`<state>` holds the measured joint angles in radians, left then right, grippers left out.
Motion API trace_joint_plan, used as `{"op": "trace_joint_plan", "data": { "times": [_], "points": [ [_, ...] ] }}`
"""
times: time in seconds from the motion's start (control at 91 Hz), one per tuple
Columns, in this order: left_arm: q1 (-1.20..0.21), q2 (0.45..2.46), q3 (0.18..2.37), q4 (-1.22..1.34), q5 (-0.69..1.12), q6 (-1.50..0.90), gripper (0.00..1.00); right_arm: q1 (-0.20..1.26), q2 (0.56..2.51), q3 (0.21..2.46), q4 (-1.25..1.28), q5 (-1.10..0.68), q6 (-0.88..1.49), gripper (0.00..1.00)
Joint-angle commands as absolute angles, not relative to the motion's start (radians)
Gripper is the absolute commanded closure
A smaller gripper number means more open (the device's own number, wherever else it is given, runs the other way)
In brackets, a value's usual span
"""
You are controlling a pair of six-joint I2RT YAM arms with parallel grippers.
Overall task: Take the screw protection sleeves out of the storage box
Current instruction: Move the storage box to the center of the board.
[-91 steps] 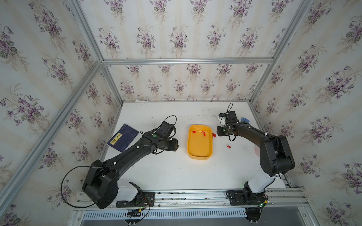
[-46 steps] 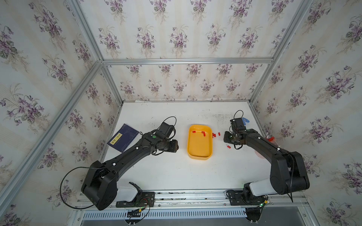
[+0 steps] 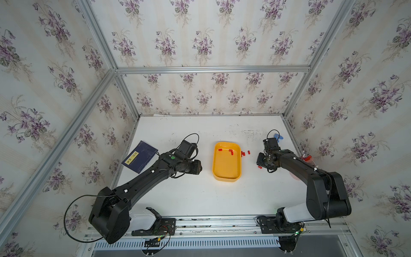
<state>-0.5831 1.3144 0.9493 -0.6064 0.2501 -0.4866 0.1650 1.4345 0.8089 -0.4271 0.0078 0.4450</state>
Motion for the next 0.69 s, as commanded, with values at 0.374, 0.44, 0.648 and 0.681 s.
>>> {"op": "trace_joint_plan", "data": {
  "times": [0.374, 0.44, 0.648, 0.681],
  "points": [
    [-0.583, 1.319, 0.956, -0.579, 0.258, -0.502, 0.53, 0.505, 1.526, 1.129, -0.475, 0.053, 0.487, 0.58],
    [-0.584, 1.317, 0.962, -0.58, 0.261, -0.501, 0.53, 0.529, 1.572, 1.17, -0.505, 0.101, 0.504, 0.59],
    [-0.583, 1.304, 0.979, -0.584, 0.264, -0.493, 0.53, 0.63, 1.759, 1.341, -0.654, 0.218, 0.516, 0.6],
    [-0.583, 1.303, 0.978, -0.584, 0.264, -0.495, 0.53, 0.64, 1.789, 1.363, -0.676, 0.235, 0.516, 0.6]
  ]
}}
